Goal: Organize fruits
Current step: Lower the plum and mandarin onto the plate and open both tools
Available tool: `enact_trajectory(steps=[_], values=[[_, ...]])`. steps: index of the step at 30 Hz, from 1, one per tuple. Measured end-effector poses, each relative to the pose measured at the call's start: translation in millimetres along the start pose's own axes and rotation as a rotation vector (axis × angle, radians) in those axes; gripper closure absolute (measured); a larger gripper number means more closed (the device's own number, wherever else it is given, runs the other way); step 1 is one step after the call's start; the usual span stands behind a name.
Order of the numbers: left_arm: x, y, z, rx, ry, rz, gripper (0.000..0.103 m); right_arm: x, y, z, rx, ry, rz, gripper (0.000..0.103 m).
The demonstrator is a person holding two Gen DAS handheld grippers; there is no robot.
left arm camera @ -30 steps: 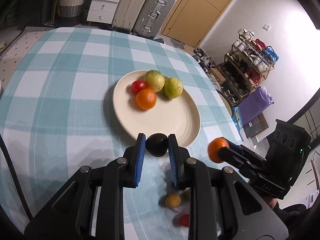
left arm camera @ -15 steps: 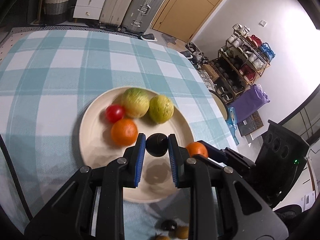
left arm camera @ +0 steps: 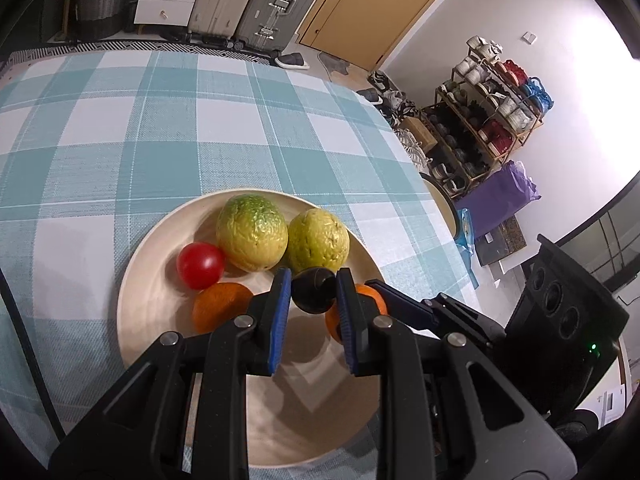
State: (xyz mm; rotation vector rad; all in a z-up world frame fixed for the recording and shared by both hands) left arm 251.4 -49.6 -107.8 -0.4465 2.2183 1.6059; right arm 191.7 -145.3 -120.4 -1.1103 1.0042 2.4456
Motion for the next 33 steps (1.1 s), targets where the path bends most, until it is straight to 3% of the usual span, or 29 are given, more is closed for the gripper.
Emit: enact_trajectory(steps=[12,15,18,21,28,33], values=[[-2,-10,-1,-0.005,0.009,0.015,0.082,-3,-14,-3,0.019,0.004,0.013,0.063],[-1,-9,-1,-0.032,0.008,0.014,0.065,-3,-14,-2,0.009,0.006,0.014,0.062],[1,1,-1,-0.050,0.014,-0.018,0.050,-5,-12,-1,-0.007,-0.001,0.001,0.050],[3,13,-2,-0.042,0.008,-0.048,0.046,-6,-4,2,0.007,0.005,-0.032,0.033],[15,34,-4,-0.043,0.006,-0.064,0.045,0,18,7,0.046,0.000,-0.056,0.029],[25,52,-5,-0.054,0.007,-0.082,0.041,3,35,12,0.057,-0.003,-0.082,0.022]])
Point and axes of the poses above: each gripper's, at about its wrist camera, not at the fingertips, and y roughly against the way its jaws point, z to its left, x to its underside, the point moved 4 cm from there along -y, roughly the way its jaws point, and after that the axes turned 14 degrees about -x, right-handed, at the moved point
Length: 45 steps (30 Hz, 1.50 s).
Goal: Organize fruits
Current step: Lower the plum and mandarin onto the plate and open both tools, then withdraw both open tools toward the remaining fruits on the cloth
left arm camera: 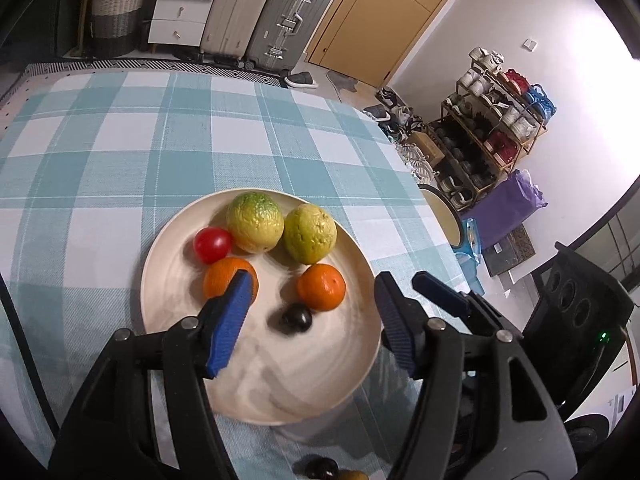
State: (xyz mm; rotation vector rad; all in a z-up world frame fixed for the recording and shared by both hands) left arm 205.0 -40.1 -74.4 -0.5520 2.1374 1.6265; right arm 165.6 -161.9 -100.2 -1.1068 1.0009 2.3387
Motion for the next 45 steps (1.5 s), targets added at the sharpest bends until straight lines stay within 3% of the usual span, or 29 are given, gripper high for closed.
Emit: enact_trajectory(steps=[13,17,31,35,37,39,45], values=[[25,46,-3,-0.030,-0.039,-0.056,0.040,2,37,23,0.041,0.042,-0.068,0.011],[32,61,-2,-0.052,-0.029,-0.097,0.026,4,50,31,0.044,0.051,-0.087,0.008],[71,104,9,-0.153,-0.038,-0.181,0.019,15,77,63,0.047,0.103,-0.120,0.003],[83,113,13,-0.175,-0.034,-0.202,0.014,21,84,72,0.042,0.120,-0.123,0.003],[90,118,16,-0.182,-0.028,-0.212,0.003,23,88,76,0.039,0.125,-0.127,0.003],[96,120,18,-0.197,-0.022,-0.223,0.001,27,91,79,0.035,0.123,-0.130,0.003],[119,115,21,-0.204,-0.042,-0.185,0.001,39,95,86,0.024,0.110,-0.122,0.002]])
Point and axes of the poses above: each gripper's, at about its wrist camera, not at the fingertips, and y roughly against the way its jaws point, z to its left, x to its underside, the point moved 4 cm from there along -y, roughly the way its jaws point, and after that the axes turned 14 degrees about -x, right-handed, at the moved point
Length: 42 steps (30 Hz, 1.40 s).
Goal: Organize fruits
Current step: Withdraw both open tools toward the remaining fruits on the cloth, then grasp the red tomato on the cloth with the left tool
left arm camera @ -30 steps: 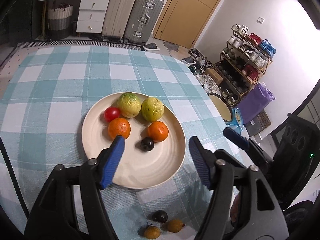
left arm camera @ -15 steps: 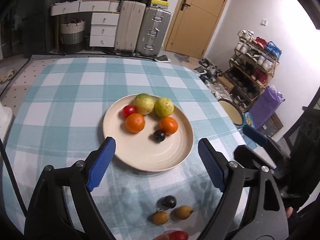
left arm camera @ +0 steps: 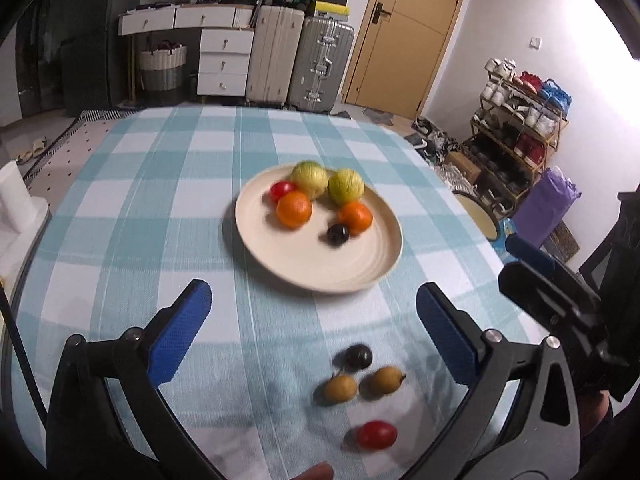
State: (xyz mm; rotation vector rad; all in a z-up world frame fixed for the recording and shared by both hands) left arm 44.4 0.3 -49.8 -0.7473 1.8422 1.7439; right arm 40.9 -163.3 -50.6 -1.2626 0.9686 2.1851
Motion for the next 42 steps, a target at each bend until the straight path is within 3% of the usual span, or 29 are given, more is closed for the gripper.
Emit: enact_trajectory(steps=[15,22,27,35,37,38,42], values=[[79,-10,-14,0.081,-0.084,0.160,0.001,37,6,-6,0.018,-0.073,0.070,0.002],[96,-15,-27,0.093,-0.131,0.192,0.001,51,5,-8,0.018,-0.097,0.099,0.002],[103,-16,-34,0.117,-0.147,0.215,0.026,56,7,-8,0.022,-0.097,0.108,0.002],[109,-15,-46,0.166,-0.181,0.232,0.053,62,8,-9,0.021,-0.115,0.120,0.002],[110,-16,-49,0.185,-0.188,0.243,0.064,62,8,-9,0.021,-0.112,0.122,0.002],[111,-16,-50,0.193,-0.192,0.249,0.074,62,9,-9,0.021,-0.112,0.122,0.002],[113,-16,-53,0.221,-0.196,0.255,0.075,63,8,-9,0.021,-0.113,0.124,0.002]])
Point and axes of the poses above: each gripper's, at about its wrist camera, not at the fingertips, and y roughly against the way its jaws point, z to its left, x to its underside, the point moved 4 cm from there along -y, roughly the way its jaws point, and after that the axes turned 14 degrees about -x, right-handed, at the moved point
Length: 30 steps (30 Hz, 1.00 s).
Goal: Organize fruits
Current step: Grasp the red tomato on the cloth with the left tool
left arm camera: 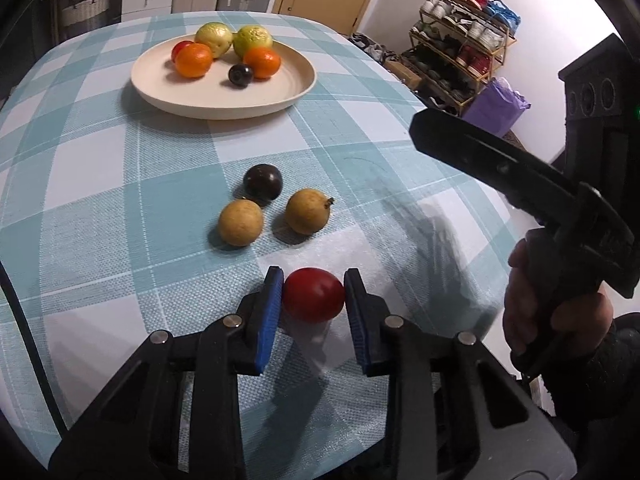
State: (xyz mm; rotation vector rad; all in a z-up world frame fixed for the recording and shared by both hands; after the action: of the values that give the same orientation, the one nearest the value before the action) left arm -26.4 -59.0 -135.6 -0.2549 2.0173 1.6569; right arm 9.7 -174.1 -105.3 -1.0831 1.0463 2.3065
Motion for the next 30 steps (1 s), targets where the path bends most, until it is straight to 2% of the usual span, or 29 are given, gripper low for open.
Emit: enact_trajectory(steps=[10,27,30], values=[[-6,13,14,-0.002,0.038,-0.033,0.075,4,-3,-2,-0.005,-0.010,0.018,0.002],[-15,41,77,-0.052,0.175,-0.100,0.075,24,-38,17,-0.069,0.024,0.162,0.003],[-14,41,81,-0.048,0.182,-0.097,0.075,26,-44,21,-0.078,0.040,0.177,0.011]])
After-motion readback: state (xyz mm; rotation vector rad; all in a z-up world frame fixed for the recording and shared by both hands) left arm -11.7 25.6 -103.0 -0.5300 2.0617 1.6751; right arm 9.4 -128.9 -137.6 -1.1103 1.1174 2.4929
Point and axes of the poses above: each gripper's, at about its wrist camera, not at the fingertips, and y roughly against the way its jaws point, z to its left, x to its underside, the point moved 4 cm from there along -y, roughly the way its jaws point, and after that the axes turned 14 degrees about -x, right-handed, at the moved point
